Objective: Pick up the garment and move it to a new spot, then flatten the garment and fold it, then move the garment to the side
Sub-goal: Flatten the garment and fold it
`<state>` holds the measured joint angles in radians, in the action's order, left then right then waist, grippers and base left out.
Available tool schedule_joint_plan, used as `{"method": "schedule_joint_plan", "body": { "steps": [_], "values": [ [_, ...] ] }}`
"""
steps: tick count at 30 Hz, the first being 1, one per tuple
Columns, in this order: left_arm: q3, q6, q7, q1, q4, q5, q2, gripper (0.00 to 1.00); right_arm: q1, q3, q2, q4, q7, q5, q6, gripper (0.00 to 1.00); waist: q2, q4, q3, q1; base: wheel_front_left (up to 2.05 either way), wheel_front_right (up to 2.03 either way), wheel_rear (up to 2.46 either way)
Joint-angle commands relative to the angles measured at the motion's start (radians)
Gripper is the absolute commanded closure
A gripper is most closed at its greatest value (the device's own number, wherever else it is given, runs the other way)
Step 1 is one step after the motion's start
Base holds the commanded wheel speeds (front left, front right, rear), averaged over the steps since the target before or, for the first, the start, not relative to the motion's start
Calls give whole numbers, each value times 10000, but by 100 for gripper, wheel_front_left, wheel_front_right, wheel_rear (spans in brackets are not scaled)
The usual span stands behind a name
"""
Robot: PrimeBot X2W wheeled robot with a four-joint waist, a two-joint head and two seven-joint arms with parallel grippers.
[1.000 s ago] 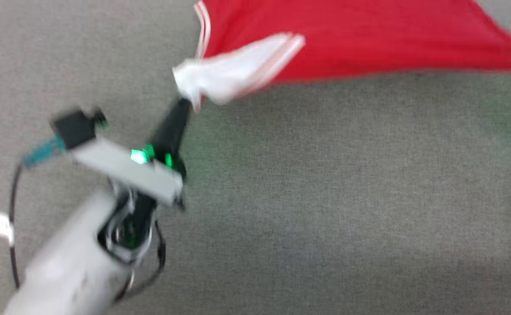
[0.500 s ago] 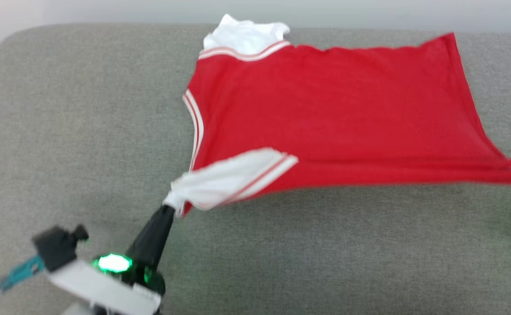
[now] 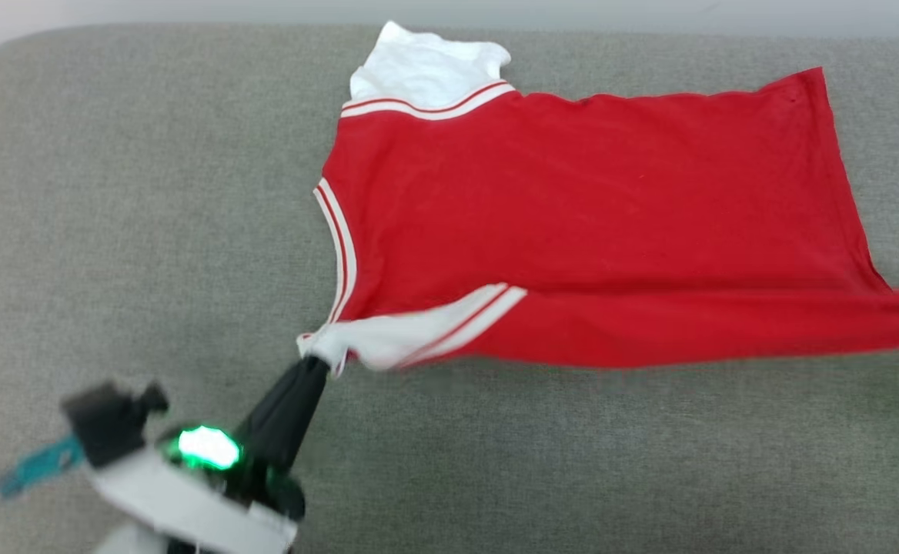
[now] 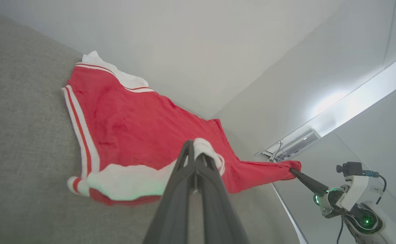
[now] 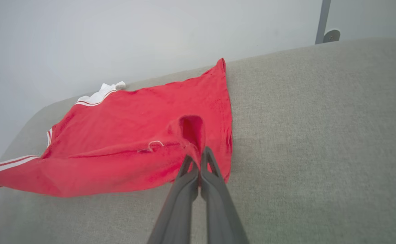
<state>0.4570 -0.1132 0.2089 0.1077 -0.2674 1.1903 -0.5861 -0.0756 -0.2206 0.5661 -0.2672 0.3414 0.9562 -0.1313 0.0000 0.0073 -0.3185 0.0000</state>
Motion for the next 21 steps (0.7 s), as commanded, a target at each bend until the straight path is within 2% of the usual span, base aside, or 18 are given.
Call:
{"method": "schedule_joint_plan", "body": {
  "steps": [1,8,17,21],
  "values": [
    [71,-63,-208,517,223,19,15,100,462,104,-55,124,127,-124,11,100,0,45,-73,0,0,0,0],
    [659,-190,-1223,3182,1654,255,411,100,2552,928,48,1600,569,-485,11,100,0,37,-439,0,0,0,0],
    [1356,-187,-875,4950,3867,701,844,100,4161,1303,-383,3904,366,-885,9,100,0,-41,-1098,0,0,0,0],
    [1852,-182,-610,5380,5295,322,764,100,4665,1904,-556,4558,121,-1012,9,100,0,-106,-1298,0,0,0,0]
  ]
}}
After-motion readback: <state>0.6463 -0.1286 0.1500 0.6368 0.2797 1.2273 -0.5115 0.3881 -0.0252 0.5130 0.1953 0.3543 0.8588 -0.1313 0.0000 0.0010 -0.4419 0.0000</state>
